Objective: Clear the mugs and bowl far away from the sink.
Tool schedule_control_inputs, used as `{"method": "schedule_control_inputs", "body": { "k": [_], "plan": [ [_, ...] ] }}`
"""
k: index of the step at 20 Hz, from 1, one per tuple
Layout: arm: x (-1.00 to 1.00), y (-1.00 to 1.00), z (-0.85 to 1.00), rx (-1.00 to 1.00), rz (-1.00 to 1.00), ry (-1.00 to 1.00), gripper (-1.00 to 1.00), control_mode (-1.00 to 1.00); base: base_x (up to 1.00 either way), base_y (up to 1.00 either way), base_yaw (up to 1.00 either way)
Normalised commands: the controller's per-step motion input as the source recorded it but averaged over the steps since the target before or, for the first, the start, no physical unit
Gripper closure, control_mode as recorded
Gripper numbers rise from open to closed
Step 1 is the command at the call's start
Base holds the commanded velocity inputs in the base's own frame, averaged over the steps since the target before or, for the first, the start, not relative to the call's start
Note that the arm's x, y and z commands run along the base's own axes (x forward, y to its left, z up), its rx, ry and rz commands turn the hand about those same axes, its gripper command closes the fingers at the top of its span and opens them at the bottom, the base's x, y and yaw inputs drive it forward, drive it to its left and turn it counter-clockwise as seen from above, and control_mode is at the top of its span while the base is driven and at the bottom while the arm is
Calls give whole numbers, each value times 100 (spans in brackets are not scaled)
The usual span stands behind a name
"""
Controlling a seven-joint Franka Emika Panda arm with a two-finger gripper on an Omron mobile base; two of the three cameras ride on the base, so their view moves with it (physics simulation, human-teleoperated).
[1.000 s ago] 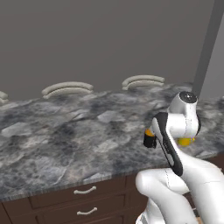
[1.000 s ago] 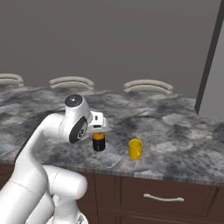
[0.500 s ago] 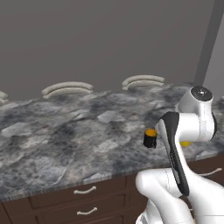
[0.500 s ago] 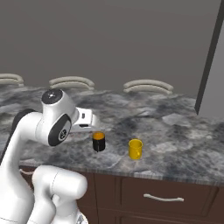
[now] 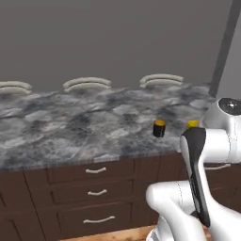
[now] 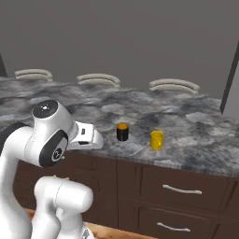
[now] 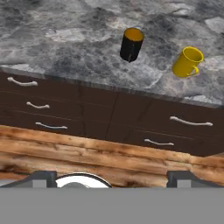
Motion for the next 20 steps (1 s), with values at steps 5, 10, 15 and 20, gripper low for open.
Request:
{"method": "schedule_control_inputs", "body": {
  "k": [5,10,15,20],
  "plan": [
    [0,0,0,0,0,0,-100,100,-72,18,77],
    [0,0,0,0,0,0,-100,100,-29,48,88],
    [0,0,0,0,0,0,-100,100,-13,33,93],
    [0,0,0,0,0,0,-100,100,-13,4,100]
  ]
}}
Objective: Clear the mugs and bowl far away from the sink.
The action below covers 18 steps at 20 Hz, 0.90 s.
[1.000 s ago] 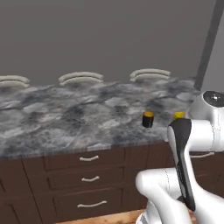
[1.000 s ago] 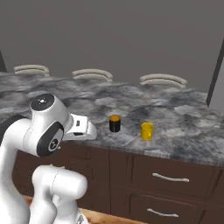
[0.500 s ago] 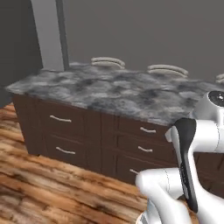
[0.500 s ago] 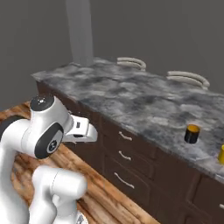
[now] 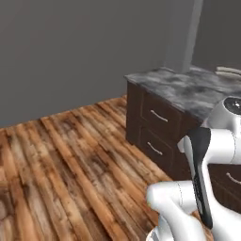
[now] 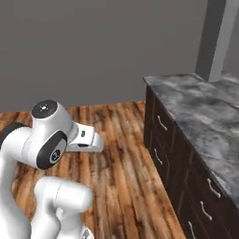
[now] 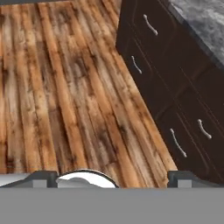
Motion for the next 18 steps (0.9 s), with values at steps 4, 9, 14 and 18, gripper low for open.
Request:
{"method": "schedule_control_inputs", "body": {
  "k": [4,9,14,18],
  "plan": [
    [0,0,0,0,0,0,-100,100,-19,0,100],
    [0,0,0,0,0,0,-100,100,-20,0,100],
    [0,0,0,0,0,0,-100,100,-12,0,100],
    [0,0,0,0,0,0,-100,100,-2,0,100]
  ]
}}
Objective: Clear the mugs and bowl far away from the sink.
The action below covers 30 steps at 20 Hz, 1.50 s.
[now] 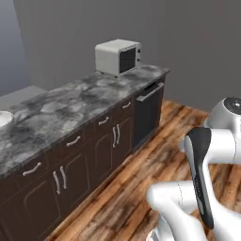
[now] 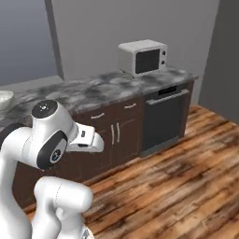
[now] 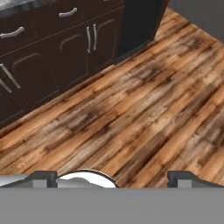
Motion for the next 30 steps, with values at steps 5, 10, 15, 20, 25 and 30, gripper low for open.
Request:
{"method": "schedule_control_inputs", "body": {
  "k": [5,10,15,20,25,30],
  "plan": [
    [0,0,0,0,0,0,-100,100,0,0,98],
    [0,0,0,0,0,0,-100,100,29,0,86],
    [0,0,0,0,0,0,-100,100,88,2,63],
    [0,0,0,0,0,0,-100,100,97,1,34],
    [0,0,0,0,0,0,-100,100,50,0,-1],
    [0,0,0,0,0,0,-100,100,57,11,-23]
  ]
}}
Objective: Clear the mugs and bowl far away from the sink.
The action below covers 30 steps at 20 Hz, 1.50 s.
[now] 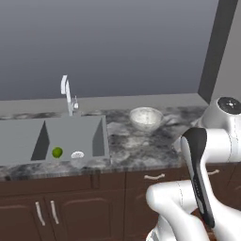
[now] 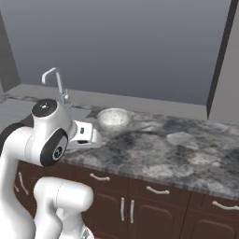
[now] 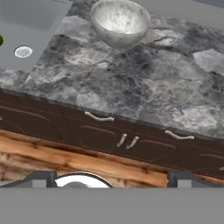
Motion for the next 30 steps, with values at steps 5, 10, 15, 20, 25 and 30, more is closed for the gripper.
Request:
{"method": "schedule_control_inputs", "body": {
  "k": [5,10,15,20,25,30],
  "plan": [
    [0,0,0,0,0,0,-100,100,61,16,-20],
    [0,0,0,0,0,0,-100,100,30,21,-6],
    [47,51,0,0,6,0,-100,-100,9,6,0],
    [81,74,0,-2,12,16,-100,-100,0,0,0],
    [79,25,-31,-5,10,12,-100,-100,0,0,0],
    [56,0,-61,-5,12,6,-100,-100,0,0,0]
  ]
}}
